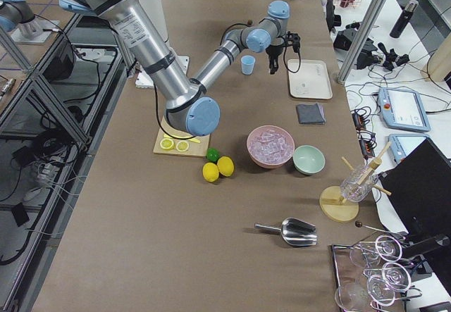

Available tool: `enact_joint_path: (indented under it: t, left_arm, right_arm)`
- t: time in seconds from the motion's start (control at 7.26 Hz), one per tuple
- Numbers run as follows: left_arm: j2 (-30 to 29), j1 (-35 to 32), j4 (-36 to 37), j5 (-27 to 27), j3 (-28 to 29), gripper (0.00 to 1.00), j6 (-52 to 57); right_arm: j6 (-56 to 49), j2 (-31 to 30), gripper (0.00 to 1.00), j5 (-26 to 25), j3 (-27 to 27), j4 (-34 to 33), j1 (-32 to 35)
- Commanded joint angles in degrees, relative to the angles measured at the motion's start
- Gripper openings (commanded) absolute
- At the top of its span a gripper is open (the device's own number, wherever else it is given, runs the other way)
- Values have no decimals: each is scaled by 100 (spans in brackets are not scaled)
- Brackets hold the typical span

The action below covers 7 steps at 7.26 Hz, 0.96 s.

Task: Put ice and strawberries in cup
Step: 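Carry the ice cube with the right gripper over the blue cup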

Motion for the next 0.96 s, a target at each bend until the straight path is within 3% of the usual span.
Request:
enact_joint_path:
  t: [0.0,0.55,0.83]
  left_arm:
    - [-8,0,-6,0,56,97,7]
    - [10,0,-15,0,153,97,16]
    - [19,0,-15,0,161,97,16]
  right_arm:
    - [140,555,2,-548,-73,-105,-694]
    - [650,846,1,-1489,-213,-79,-1706]
    - [729,1153,0,-1710,-661,-35,-1805]
